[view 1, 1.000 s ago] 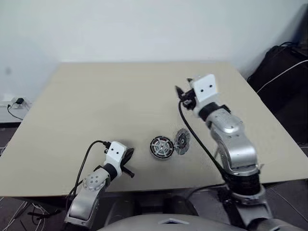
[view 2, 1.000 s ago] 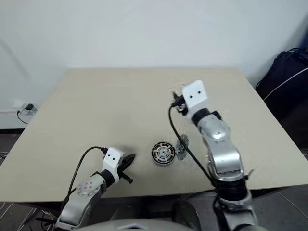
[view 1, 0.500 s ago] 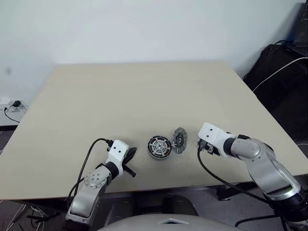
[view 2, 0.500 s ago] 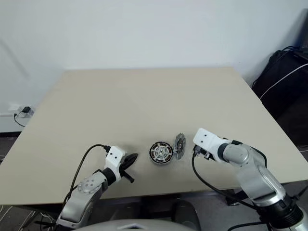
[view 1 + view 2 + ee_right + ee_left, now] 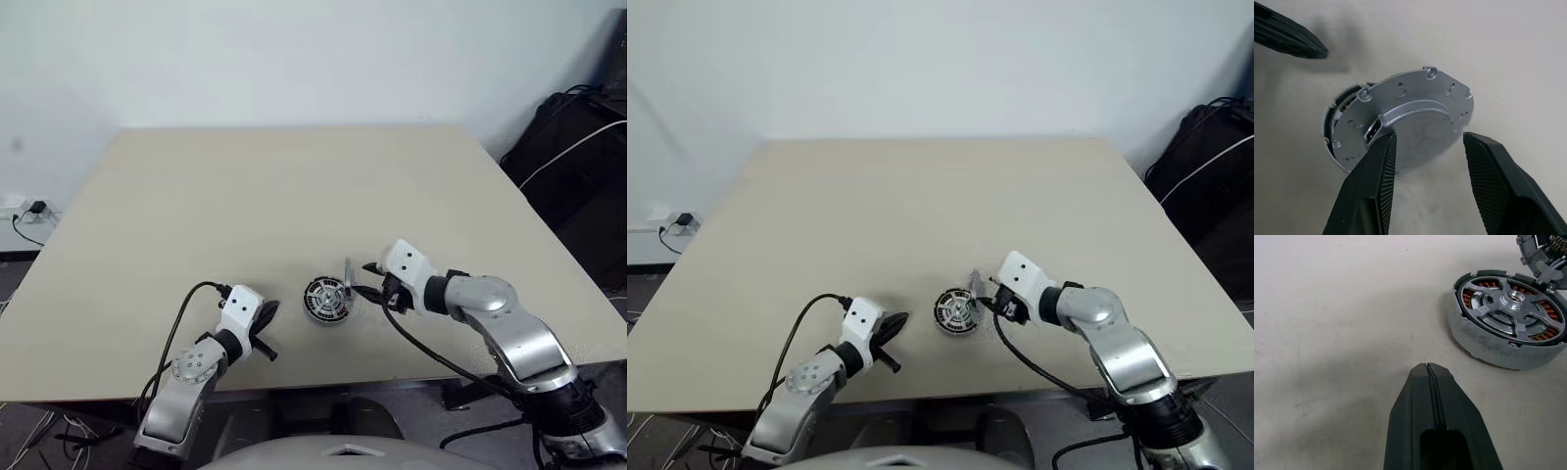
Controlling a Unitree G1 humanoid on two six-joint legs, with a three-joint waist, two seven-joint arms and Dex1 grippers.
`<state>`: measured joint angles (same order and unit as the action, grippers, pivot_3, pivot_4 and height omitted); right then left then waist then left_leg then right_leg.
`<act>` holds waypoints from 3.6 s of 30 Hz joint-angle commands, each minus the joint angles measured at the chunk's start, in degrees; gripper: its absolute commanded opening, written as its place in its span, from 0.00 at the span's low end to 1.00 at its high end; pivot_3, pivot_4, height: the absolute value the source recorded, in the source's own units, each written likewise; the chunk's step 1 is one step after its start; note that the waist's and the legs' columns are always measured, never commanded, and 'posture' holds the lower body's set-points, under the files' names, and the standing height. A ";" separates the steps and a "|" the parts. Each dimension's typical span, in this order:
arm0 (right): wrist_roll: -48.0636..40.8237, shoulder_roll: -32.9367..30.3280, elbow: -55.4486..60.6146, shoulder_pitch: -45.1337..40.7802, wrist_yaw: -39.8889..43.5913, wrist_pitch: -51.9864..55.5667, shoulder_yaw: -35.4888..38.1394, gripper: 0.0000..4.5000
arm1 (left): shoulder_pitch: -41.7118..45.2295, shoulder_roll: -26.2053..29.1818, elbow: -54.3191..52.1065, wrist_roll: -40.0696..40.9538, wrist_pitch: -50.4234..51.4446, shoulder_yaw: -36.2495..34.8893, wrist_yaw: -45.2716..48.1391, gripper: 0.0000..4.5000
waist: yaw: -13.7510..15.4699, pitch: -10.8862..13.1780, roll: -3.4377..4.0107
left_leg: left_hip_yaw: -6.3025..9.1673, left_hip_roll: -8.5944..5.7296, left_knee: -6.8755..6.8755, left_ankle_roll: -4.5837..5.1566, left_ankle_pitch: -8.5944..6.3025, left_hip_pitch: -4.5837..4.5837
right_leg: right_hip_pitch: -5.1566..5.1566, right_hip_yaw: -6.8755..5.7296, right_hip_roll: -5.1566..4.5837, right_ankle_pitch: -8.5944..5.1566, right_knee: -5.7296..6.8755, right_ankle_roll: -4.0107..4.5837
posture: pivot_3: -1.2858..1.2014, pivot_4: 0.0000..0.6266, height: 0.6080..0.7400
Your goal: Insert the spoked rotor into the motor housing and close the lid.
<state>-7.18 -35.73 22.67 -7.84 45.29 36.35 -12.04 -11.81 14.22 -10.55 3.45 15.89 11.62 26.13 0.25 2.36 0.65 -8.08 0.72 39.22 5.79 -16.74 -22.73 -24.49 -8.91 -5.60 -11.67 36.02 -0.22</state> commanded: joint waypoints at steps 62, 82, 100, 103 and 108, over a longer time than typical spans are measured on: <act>-7.57 25.16 -3.07 6.54 -23.74 -20.37 13.64 0.52 | 1.33 -0.03 -0.48 -1.05 -2.10 -0.73 -2.68 0.00 | -0.35 -0.94 0.31 | -0.05 -0.02 -0.05 -0.20 0.10 0.08 | 0.02 0.15 0.05 0.01 0.05 0.02 | 0.52 0.00 1.00; -3.51 14.32 -8.70 10.13 -12.59 -10.63 0.56 0.60 | 1.45 -0.14 1.37 -1.08 -2.78 -0.70 -2.73 0.00 | -0.03 -0.91 0.35 | -0.05 -0.01 -0.01 -0.05 0.03 0.07 | 0.02 0.12 0.03 0.01 0.04 0.01 | 0.52 0.00 1.00; 0.71 17.22 -18.18 3.84 -11.68 -14.42 -3.91 0.99 | 0.88 -0.02 0.92 -0.85 -2.64 -1.37 -3.11 0.00 | 0.00 -0.91 0.33 | -0.05 -0.01 -0.01 -0.12 0.07 0.06 | 0.02 0.12 0.03 0.01 0.04 0.02 | 0.52 0.00 1.00; 0.77 17.60 -18.52 3.97 -11.65 -13.92 -3.79 0.91 | 0.83 0.07 0.76 -0.82 -2.60 -1.53 -3.21 0.00 | 0.01 -0.91 0.33 | -0.05 -0.01 -0.02 -0.13 0.07 0.07 | 0.02 0.12 0.03 0.01 0.04 0.01 | 0.52 0.00 1.00; 0.39 17.89 -17.89 4.30 -11.68 -13.56 -3.12 0.71 | 0.71 0.13 0.58 -0.83 -2.53 -1.50 -3.22 0.00 | 0.00 -0.91 0.32 | -0.06 -0.01 -0.02 -0.13 0.07 0.06 | 0.03 0.13 0.03 0.02 0.04 0.01 | 0.52 0.00 1.00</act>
<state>-6.14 -18.00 3.71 -3.21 33.56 22.93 -16.18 -11.44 14.21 -8.89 2.41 14.33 10.58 23.00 0.25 1.45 0.98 -8.13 0.71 39.20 5.66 -16.67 -22.67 -24.46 -8.79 -5.57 -11.65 36.06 -0.21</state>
